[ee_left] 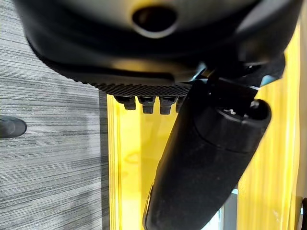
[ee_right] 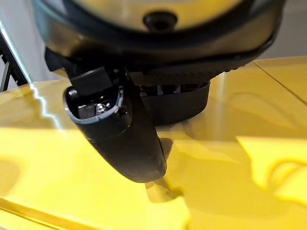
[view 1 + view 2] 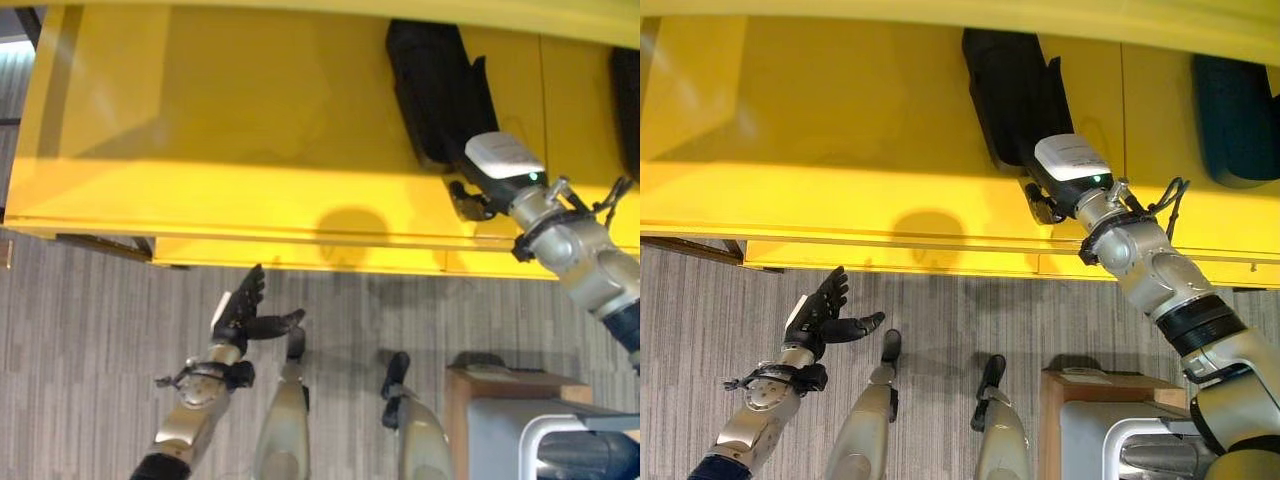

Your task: Move parts from the plastic box to the shelf.

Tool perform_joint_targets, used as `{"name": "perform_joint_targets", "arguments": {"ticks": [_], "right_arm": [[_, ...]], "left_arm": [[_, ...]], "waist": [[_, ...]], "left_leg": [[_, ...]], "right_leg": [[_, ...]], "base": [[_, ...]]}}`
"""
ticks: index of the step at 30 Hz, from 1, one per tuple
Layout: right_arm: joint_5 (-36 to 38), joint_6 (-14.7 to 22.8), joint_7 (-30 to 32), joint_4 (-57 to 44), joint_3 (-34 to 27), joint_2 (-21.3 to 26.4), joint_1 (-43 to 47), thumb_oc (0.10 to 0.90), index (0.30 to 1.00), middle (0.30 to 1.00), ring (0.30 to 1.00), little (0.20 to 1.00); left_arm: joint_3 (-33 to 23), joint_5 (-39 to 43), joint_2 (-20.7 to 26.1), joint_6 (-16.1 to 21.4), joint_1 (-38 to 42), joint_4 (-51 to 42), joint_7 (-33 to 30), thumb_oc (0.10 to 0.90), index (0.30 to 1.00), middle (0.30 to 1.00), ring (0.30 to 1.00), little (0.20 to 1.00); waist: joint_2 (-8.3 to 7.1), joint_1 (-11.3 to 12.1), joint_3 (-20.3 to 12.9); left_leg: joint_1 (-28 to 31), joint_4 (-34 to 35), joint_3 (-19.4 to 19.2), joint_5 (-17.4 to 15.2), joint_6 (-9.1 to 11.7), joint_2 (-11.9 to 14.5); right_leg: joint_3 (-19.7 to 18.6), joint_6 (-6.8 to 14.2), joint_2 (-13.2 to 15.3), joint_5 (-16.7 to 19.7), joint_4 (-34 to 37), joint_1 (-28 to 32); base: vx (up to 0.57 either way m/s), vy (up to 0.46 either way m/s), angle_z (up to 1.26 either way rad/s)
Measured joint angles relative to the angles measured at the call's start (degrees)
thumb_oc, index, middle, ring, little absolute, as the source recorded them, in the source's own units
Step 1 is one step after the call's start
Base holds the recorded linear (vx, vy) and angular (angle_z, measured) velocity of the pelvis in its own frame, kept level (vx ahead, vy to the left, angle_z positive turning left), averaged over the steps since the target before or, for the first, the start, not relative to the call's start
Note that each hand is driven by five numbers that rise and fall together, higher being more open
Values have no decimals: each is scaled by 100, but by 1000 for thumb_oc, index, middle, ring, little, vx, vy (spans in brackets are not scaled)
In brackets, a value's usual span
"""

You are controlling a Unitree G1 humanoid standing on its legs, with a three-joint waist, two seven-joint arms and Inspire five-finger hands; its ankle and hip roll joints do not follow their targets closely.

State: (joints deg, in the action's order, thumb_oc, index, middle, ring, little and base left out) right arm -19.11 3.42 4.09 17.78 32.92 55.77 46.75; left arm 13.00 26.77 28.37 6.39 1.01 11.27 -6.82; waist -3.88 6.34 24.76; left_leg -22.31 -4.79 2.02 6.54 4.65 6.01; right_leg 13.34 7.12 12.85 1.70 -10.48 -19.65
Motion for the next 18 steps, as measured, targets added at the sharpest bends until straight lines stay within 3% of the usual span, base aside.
{"name": "perform_joint_targets", "arguments": {"ticks": [5, 12, 18], "right_arm": [[718, -17, 16, -430, -384, -212, -414, 900, 1000, 1000, 1000, 1000], [1852, 10, -7, -1057, -497, -440, -684, 900, 1000, 1000, 1000, 1000], [2382, 102, -55, -1390, -499, -649, -731, 900, 1000, 1000, 1000, 1000]], "left_arm": [[-45, 0, 0, -1, -3, -1, -8, 900, 1000, 1000, 1000, 1000], [-109, 1, 1, -2, -11, -4, -12, 900, 1000, 1000, 1000, 1000], [-115, 7, 2, -4, -7, -12, -8, 900, 1000, 1000, 1000, 1000]], "waist": [[-23, -5, 11], [-50, -10, 25], [-149, -13, 74]], "left_leg": [[-2, 0, 0, -4, -5, 1], [-2, 0, 0, -5, -5, 6], [-2, 0, -2, -5, -5, 10]], "right_leg": [[3, 0, -3, 0, 13, 5], [7, -2, -12, 3, 23, 12], [3, -6, -16, 7, 32, 13]], "base": [[0, 0, 0], [0, 0, 0], [0, 0, 0]]}}
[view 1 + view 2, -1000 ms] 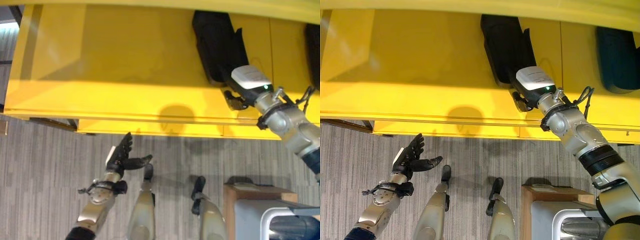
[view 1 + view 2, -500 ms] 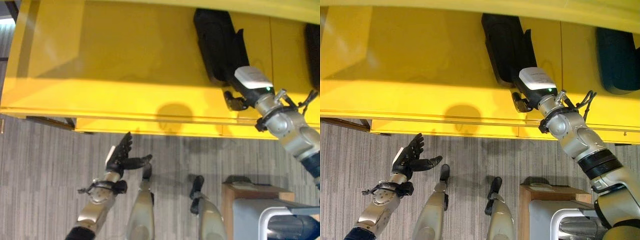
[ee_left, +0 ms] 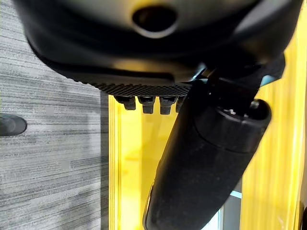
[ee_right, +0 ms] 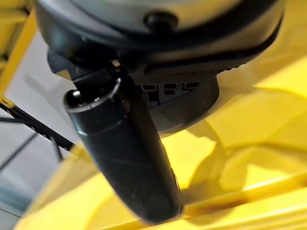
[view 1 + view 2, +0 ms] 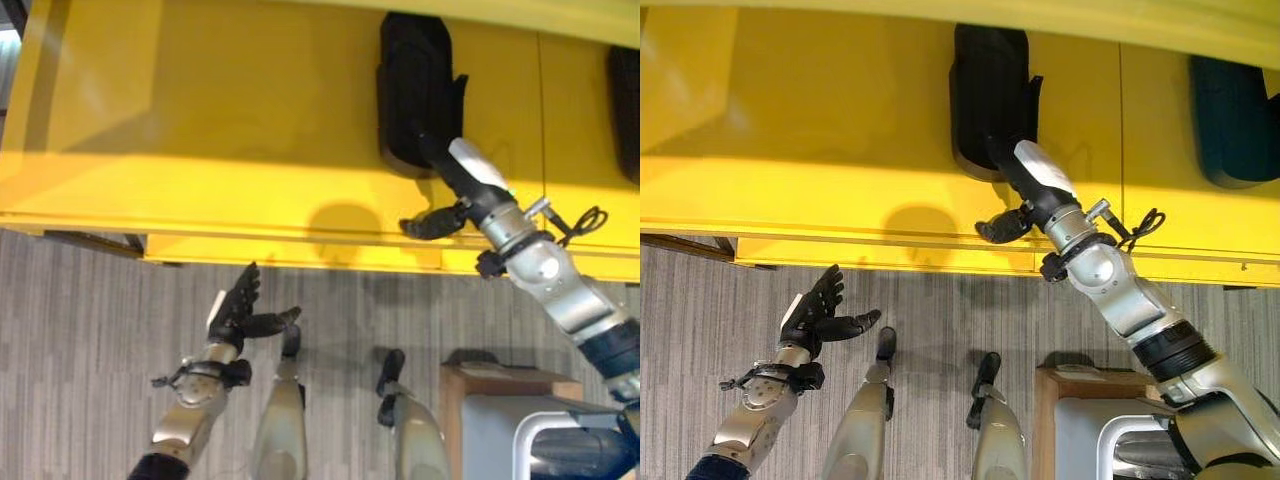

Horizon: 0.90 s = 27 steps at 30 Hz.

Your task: Move parts from the plastic box to the shelf.

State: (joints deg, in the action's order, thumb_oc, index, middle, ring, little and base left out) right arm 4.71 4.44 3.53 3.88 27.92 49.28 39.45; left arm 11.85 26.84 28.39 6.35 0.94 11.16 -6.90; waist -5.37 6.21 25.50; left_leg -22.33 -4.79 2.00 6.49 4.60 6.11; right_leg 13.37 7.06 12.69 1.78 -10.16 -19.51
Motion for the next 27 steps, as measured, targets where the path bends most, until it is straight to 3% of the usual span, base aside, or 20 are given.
{"name": "perform_joint_targets", "arguments": {"ticks": [27], "right_arm": [[-243, 27, 76, 63, -341, 60, -120, 900, 1000, 1000, 1000, 1000]], "left_arm": [[-123, -3, 2, -1, 9, -2, -31, 900, 1000, 1000, 1000, 1000]], "waist": [[-48, 24, 24]], "left_leg": [[-47, -40, 49, -2, -3, -7]], "right_leg": [[44, 1, -1, 4, 11, 10]], "base": [[0, 0, 0]]}}
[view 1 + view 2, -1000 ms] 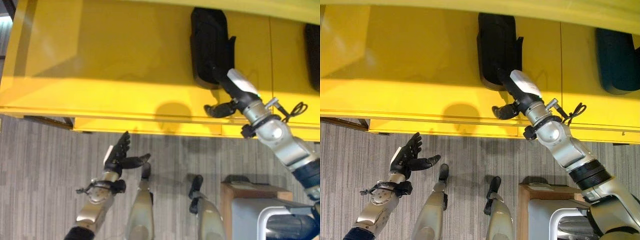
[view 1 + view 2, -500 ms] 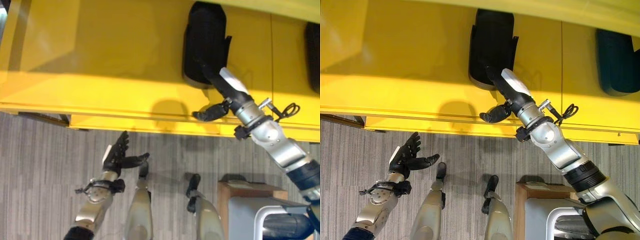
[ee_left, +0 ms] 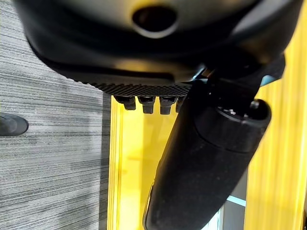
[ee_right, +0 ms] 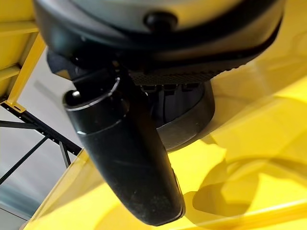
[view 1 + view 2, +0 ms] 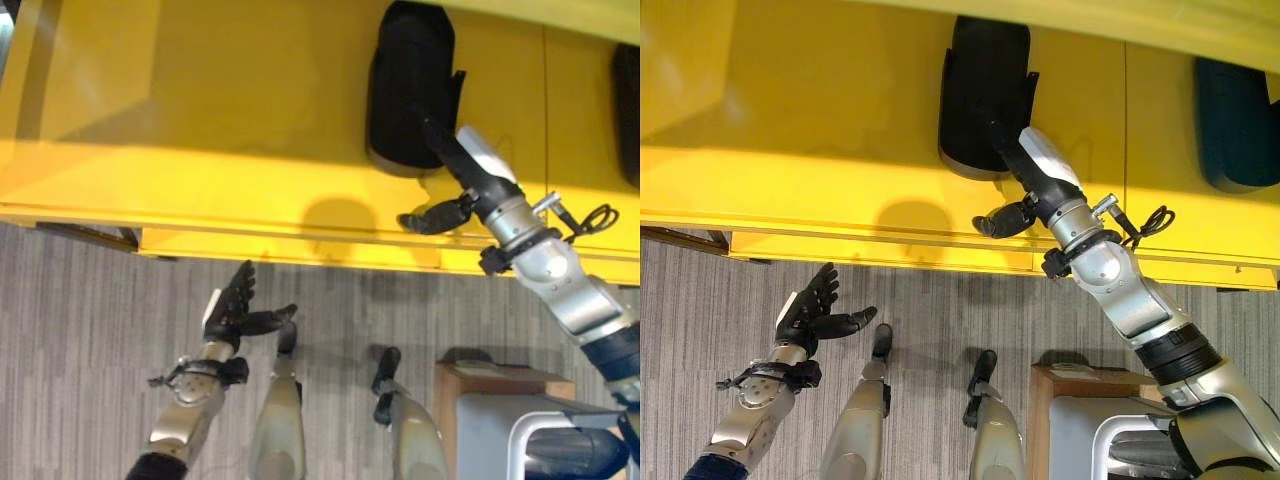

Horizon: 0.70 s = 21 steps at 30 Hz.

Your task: Move parts from the plastic box to the shelf.

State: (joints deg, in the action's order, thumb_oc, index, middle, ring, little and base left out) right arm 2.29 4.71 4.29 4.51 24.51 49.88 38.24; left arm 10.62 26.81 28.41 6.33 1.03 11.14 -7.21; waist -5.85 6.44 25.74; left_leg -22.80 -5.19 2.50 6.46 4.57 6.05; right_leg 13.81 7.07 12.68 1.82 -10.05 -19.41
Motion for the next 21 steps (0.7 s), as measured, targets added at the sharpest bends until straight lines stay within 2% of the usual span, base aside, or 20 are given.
{"name": "perform_joint_targets", "arguments": {"ticks": [21], "right_arm": [[3, -75, 116, 832, -39, 1, 34, 900, 1000, 1000, 1000, 1000]], "left_arm": [[-12, 2, 11, 0, -22, 0, 22, 900, 1000, 1000, 1000, 1000]], "waist": [[0, 2, 0]], "left_leg": [[-6, -99, 30, -8, -6, -1]], "right_leg": [[-1, -8, 0, 29, -30, 37]], "base": [[0, 0, 0]]}}
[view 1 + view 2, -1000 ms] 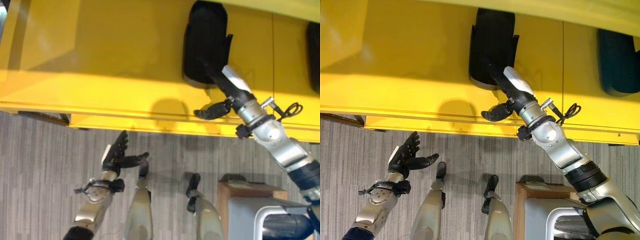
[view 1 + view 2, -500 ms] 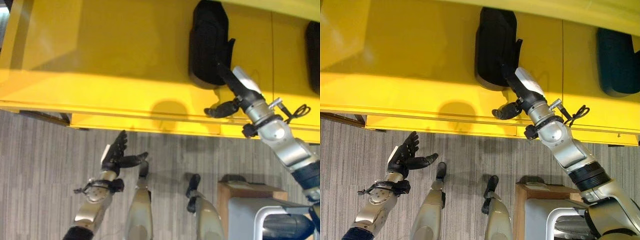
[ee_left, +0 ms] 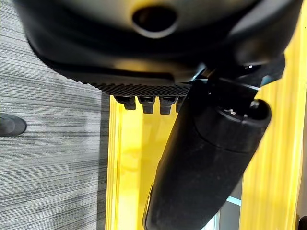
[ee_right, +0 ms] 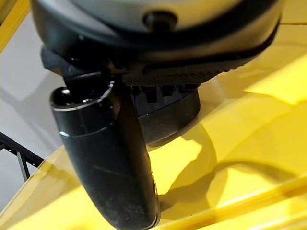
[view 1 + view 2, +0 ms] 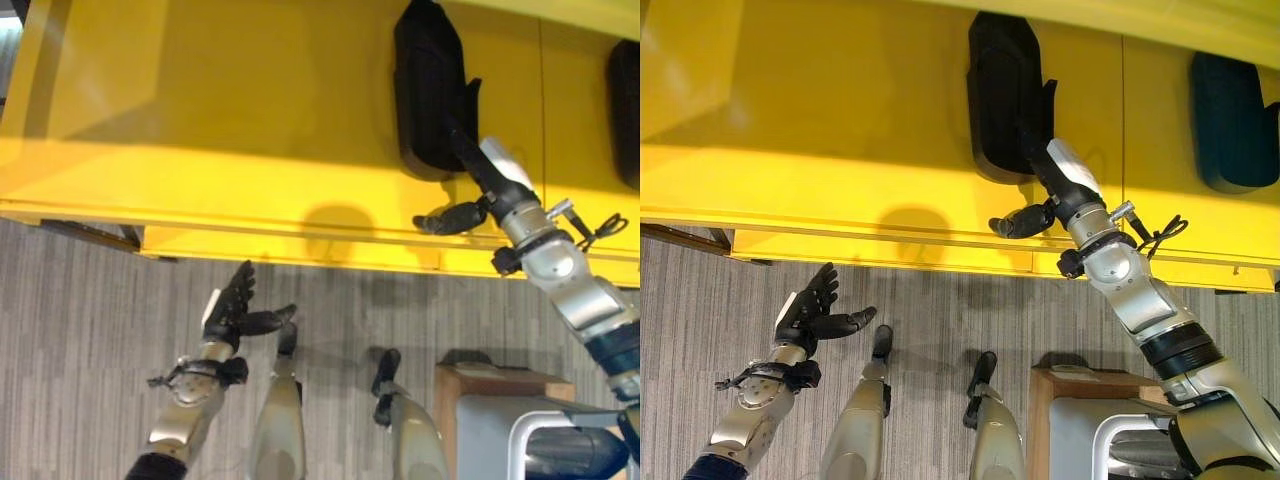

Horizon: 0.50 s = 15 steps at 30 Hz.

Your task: Move parts from the plastic box to the shelf.

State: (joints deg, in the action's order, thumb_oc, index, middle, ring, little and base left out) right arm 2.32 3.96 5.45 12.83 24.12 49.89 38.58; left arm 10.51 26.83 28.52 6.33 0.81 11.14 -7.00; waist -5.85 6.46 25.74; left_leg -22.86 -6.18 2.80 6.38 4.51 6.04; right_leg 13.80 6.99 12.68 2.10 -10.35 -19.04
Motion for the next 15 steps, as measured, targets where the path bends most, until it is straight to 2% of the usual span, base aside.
{"name": "perform_joint_targets", "arguments": {"ticks": [6, 10, 12, 15], "right_arm": [[1, -6, 0, 13, -18, -1, 4, 900, 1000, 1000, 1000, 1000], [4, -67, 3, -410, -99, 0, -59, 900, 1000, 1000, 1000, 1000], [9, -65, 11, -1192, -512, -4, -383, 900, 1000, 1000, 1000, 1000], [7, 213, 96, -1836, -820, -26, -465, 900, 1000, 1000, 1000, 1000]], "left_arm": [[0, 0, 2, 0, -29, 0, 1, 900, 1000, 1000, 1000, 1000], [-3, 0, 1, -1, -78, -1, 0, 900, 1000, 1000, 1000, 1000], [-51, -1, -5, -1, -126, -69, -2, 900, 1000, 1000, 1000, 1000], [-141, -3, -5, -6, -155, -73, -23, 900, 1000, 1000, 1000, 1000]], "waist": [[0, -9, 0], [0, -36, 0], [0, -52, 0], [0, -112, 0]], "left_leg": [[-4, -17, -1, -20, -30, 0], [-13, -17, -2, -23, -29, 2], [-42, -16, -4, -25, -18, 2], [-53, -19, -8, -21, -9, -3]], "right_leg": [[-3, -3, 0, 4, -5, 2], [-8, -4, -2, 6, 5, -3], [-8, -4, -6, 6, 21, -27], [-9, -2, 1, 8, 27, -35]], "base": [[0, 0, 0], [0, 0, 0], [0, 0, 0], [0, 0, 0]]}}
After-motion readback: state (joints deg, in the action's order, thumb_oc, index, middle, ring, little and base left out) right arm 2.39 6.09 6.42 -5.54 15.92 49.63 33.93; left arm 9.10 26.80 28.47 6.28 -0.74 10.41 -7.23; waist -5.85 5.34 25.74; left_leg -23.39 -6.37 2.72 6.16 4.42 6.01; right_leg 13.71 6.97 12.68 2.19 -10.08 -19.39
